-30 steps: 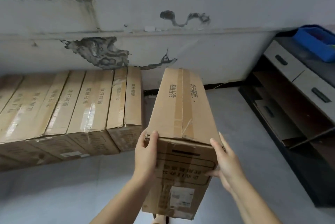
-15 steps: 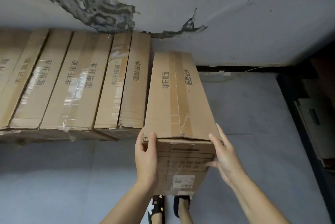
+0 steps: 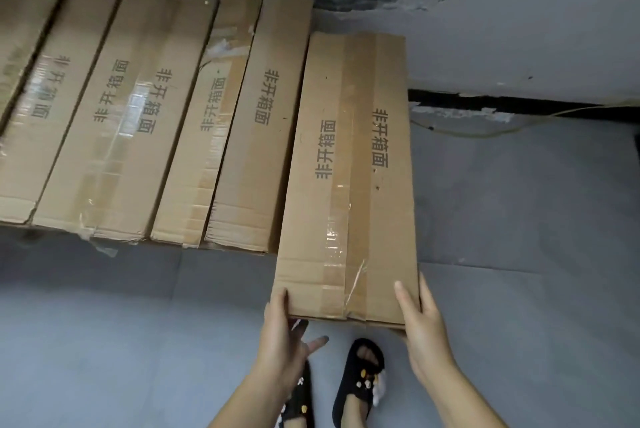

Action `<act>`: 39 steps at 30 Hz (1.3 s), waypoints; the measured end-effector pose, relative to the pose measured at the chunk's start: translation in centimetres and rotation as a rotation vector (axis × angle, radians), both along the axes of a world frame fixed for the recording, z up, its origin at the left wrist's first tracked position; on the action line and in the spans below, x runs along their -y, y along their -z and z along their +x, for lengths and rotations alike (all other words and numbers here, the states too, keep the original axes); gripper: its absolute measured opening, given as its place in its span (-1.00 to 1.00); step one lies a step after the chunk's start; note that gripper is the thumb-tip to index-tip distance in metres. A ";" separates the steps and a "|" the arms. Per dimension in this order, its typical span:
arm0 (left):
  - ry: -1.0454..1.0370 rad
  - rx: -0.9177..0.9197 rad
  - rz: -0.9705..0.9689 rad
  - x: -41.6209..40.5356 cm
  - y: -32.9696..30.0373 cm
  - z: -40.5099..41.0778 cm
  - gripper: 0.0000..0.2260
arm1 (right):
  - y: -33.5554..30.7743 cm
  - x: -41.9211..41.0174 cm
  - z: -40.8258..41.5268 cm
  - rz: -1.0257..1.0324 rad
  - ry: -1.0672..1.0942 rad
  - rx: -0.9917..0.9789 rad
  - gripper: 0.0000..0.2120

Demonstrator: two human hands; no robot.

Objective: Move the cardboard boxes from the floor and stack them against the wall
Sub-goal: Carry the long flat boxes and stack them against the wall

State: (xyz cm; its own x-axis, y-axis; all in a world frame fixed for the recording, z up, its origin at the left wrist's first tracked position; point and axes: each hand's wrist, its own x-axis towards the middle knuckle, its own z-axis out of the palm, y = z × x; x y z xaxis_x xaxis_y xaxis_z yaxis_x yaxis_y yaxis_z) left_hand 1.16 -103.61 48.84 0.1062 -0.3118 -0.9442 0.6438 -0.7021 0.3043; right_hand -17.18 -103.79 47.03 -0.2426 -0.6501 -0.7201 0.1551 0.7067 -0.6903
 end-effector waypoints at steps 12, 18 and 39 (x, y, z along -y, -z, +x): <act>-0.227 -0.092 -0.014 7.3 5.8 3.0 -0.83 | 8.2 5.9 0.9 0.033 -0.092 0.055 -0.50; -0.182 0.006 -0.006 5.3 2.7 3.4 -0.74 | 4.4 7.7 -0.1 0.137 -0.195 0.100 -0.69; 0.823 0.470 -0.670 -7.5 -34.8 4.0 -0.73 | -33.9 -10.6 -4.1 -0.356 -0.435 -0.123 -0.48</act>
State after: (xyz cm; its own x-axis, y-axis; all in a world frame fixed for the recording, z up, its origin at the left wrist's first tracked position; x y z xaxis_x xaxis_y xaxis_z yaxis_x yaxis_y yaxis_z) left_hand 5.17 -96.14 83.63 -0.0644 -0.8723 -0.4847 -0.2077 -0.4634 0.8615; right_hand -21.31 -93.23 80.91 0.0330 -0.9062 -0.4217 -0.1943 0.4080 -0.8921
